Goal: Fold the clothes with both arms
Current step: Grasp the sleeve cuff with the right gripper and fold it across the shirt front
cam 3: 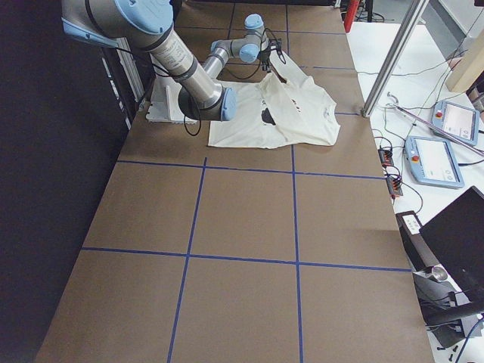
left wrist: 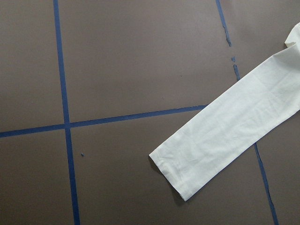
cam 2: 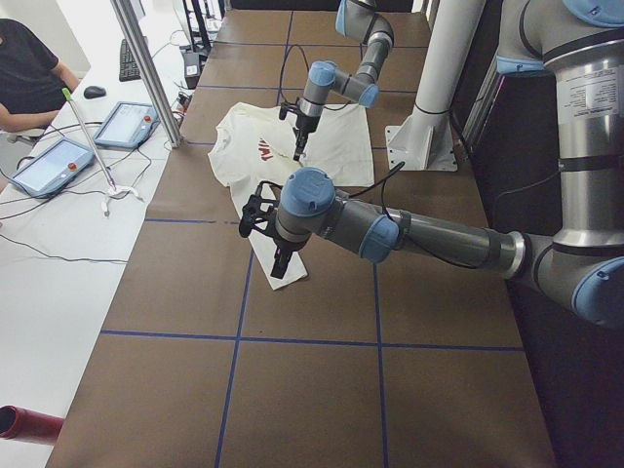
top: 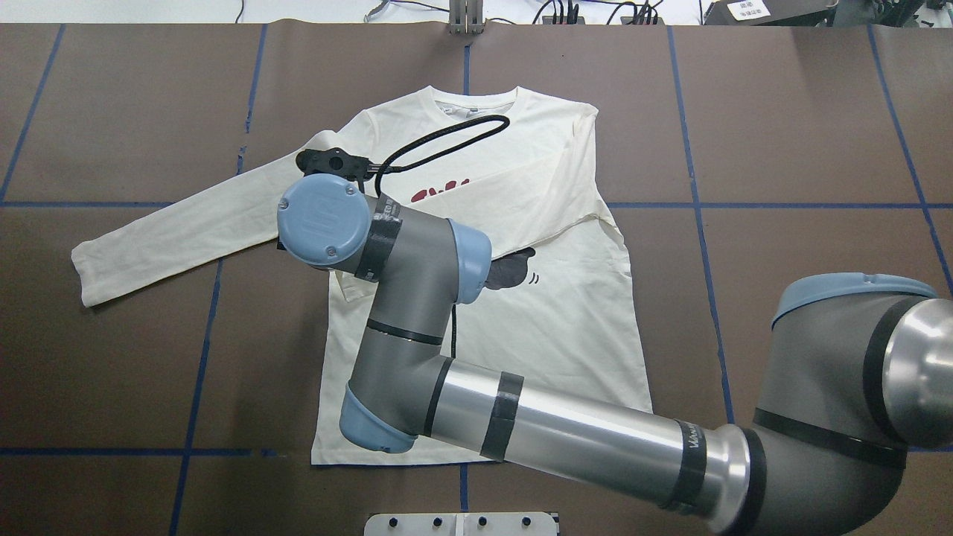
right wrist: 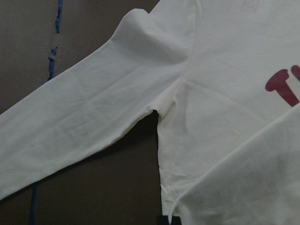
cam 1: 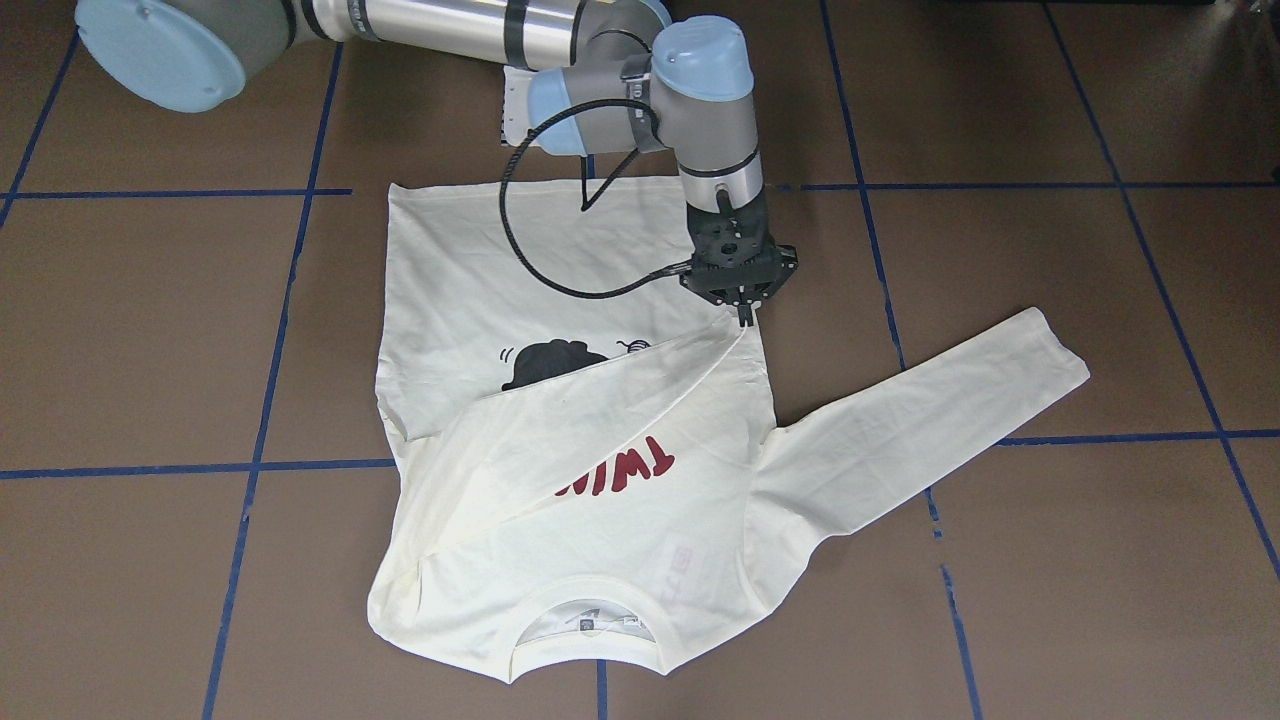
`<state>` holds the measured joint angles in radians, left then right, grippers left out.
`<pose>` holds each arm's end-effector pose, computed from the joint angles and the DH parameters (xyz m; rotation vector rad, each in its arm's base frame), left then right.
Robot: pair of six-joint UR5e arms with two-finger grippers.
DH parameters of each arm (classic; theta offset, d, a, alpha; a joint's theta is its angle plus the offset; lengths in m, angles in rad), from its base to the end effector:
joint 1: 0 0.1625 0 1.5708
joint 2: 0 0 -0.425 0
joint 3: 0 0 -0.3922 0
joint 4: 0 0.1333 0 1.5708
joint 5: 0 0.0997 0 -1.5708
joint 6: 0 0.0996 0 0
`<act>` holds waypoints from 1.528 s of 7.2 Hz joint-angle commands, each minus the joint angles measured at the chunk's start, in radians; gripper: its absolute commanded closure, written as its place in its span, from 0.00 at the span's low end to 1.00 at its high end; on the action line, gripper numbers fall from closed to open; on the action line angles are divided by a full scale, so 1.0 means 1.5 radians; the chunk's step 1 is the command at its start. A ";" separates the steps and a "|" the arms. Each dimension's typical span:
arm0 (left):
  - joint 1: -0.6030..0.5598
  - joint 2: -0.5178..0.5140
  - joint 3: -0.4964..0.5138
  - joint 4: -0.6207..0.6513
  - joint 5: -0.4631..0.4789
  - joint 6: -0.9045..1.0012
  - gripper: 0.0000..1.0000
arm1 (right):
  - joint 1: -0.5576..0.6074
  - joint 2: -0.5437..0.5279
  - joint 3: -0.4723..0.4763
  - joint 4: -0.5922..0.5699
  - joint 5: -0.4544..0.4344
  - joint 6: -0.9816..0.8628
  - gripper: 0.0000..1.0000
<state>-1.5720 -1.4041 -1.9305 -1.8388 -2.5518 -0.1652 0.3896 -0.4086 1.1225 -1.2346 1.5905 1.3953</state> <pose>-0.0510 -0.4283 0.5116 0.3421 0.9923 0.0752 -0.7109 -0.4339 0.0376 0.2760 -1.0150 0.1837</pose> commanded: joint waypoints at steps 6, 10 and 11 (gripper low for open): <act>0.135 -0.002 0.016 -0.176 0.012 -0.183 0.00 | 0.016 0.078 -0.091 0.030 -0.031 0.144 0.00; 0.359 -0.093 0.160 -0.241 0.235 -0.452 0.02 | 0.150 -0.373 0.434 -0.059 0.163 0.105 0.00; 0.359 -0.102 0.184 -0.238 0.232 -0.452 0.10 | 0.201 -0.430 0.470 -0.060 0.210 0.031 0.01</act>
<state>-1.0611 -1.5292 -1.7150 -2.1946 -2.2394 -0.8205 0.5984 -0.9063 1.7109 -1.3188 1.8108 1.5376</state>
